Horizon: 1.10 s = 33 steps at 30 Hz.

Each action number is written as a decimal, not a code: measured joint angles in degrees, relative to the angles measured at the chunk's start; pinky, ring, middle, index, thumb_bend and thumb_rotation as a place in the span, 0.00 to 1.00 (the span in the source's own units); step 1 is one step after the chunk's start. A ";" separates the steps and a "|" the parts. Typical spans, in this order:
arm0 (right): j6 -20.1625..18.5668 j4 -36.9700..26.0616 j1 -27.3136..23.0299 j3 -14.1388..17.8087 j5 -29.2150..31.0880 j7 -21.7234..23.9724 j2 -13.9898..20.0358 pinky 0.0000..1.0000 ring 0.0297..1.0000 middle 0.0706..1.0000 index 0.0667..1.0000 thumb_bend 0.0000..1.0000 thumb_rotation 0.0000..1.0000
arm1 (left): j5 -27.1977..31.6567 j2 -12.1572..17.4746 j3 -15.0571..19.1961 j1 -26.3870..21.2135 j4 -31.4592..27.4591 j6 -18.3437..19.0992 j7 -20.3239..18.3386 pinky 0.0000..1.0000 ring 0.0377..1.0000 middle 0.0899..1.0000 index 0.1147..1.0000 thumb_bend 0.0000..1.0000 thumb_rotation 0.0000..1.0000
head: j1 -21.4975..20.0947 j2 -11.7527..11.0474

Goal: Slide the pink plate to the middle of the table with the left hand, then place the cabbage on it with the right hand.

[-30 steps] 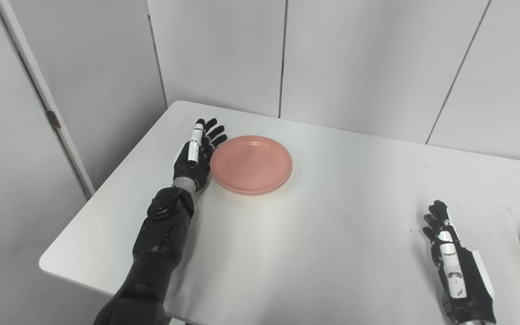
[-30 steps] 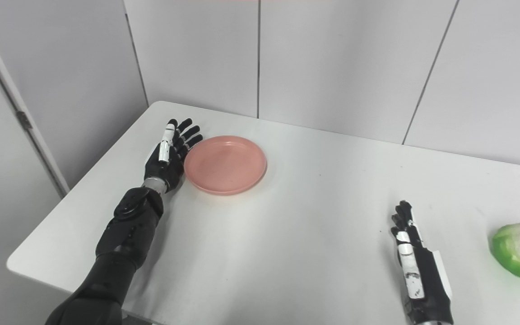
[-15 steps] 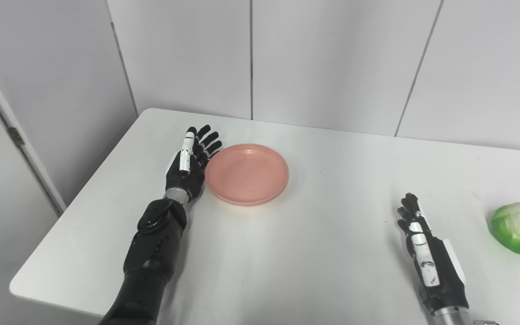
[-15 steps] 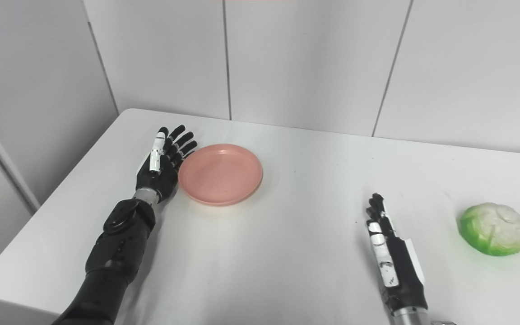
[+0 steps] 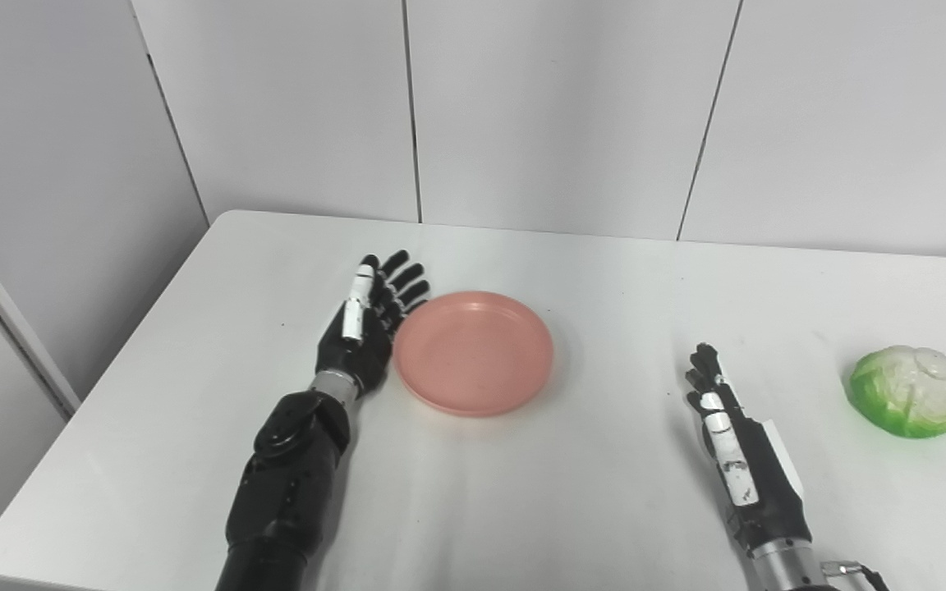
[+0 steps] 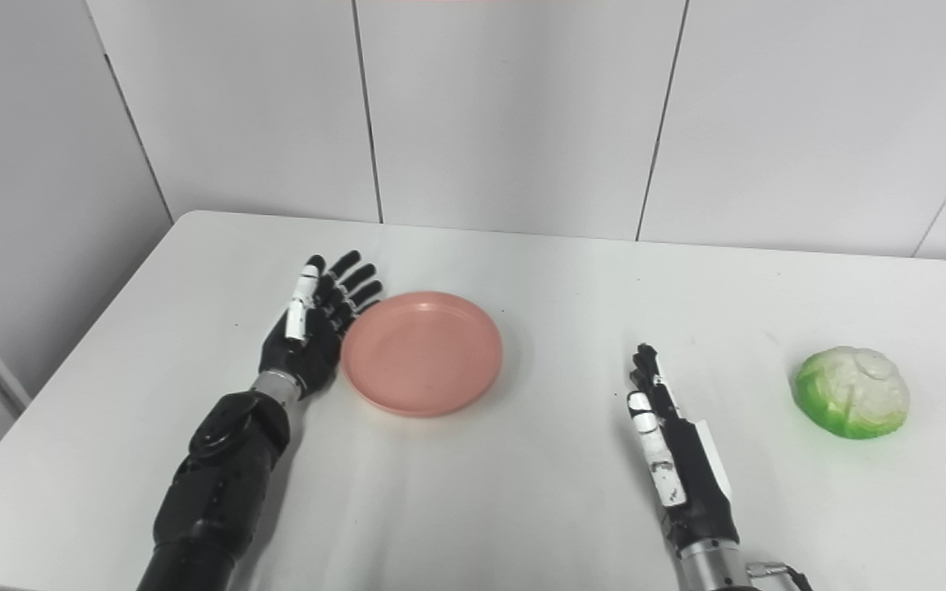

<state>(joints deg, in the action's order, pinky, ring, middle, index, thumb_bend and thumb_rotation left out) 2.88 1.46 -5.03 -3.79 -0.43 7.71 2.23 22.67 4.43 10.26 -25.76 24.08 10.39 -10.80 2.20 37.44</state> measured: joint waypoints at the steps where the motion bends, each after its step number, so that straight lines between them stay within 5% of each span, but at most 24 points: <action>1: -0.09 -0.01 0.00 0.00 0.00 0.00 -0.11 1.00 1.00 1.00 1.00 0.29 1.00 | 0.00 -0.52 -0.31 0.32 -0.61 0.20 -0.03 0.91 0.90 0.89 0.87 0.38 1.00 | 0.00 0.00; 16: -0.24 -0.28 0.25 -0.03 -0.29 -0.70 -0.98 1.00 1.00 1.00 1.00 0.26 1.00 | 1.31 -5.17 -2.66 3.83 -5.67 2.32 -1.97 0.92 0.90 0.90 0.88 0.39 1.00 | -2.99 0.97; 33: -0.50 -0.55 0.48 0.22 -0.51 -1.30 -1.66 1.00 1.00 1.00 1.00 0.29 1.00 | 1.55 -5.76 -5.13 6.75 -9.74 3.26 -1.90 0.93 0.91 0.90 0.89 0.39 1.00 | -5.98 1.67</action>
<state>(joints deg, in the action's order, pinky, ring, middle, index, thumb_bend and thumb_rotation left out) 2.38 0.92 -4.54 -3.57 -0.94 6.41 0.57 24.22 -1.34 5.13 -19.01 14.35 13.65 -12.71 -3.78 39.11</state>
